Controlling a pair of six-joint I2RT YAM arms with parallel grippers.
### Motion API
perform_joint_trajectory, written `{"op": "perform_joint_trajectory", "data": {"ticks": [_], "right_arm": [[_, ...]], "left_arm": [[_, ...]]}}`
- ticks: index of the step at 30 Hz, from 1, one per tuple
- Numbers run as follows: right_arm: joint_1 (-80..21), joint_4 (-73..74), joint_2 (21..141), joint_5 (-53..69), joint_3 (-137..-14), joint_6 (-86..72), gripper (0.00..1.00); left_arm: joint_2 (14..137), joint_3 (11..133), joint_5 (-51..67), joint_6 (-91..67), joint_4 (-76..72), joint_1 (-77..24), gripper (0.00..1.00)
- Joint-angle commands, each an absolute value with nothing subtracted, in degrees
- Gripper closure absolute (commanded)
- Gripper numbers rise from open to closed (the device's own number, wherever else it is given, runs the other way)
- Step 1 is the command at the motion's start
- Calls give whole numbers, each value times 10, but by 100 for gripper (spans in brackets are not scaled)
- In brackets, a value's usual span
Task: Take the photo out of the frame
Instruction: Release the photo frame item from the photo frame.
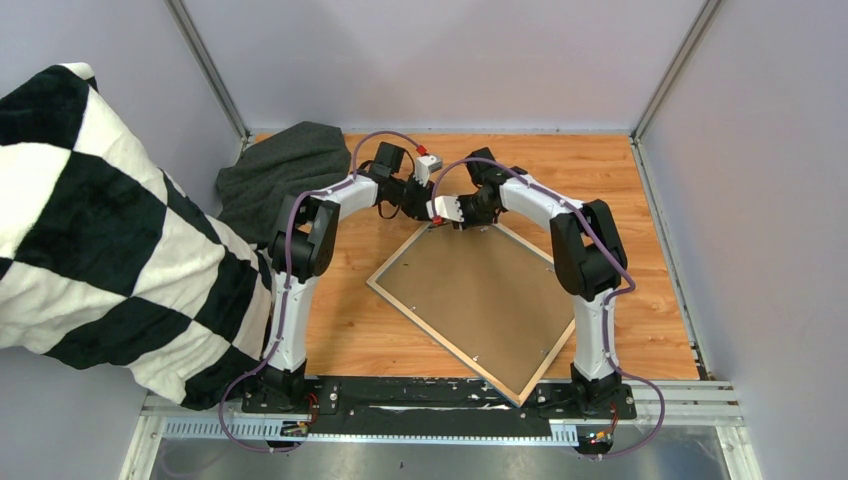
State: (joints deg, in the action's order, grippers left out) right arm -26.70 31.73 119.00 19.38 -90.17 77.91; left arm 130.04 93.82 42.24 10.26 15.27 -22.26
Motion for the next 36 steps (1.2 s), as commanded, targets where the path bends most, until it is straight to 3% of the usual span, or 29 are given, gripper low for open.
{"op": "perform_joint_trajectory", "data": {"ticks": [1, 21, 30, 36], "right_arm": [[-293, 371, 1197, 273, -880, 797, 100], [-346, 330, 1124, 197, -782, 901, 100], [-358, 342, 1133, 188, -793, 903, 100], [-368, 436, 1145, 199, -852, 926, 100]], "left_arm": [[1356, 906, 459, 120, 265, -259, 100], [1355, 904, 459, 120, 264, -259, 100], [1356, 904, 459, 120, 264, -259, 100], [1355, 904, 460, 120, 264, -259, 100]]}}
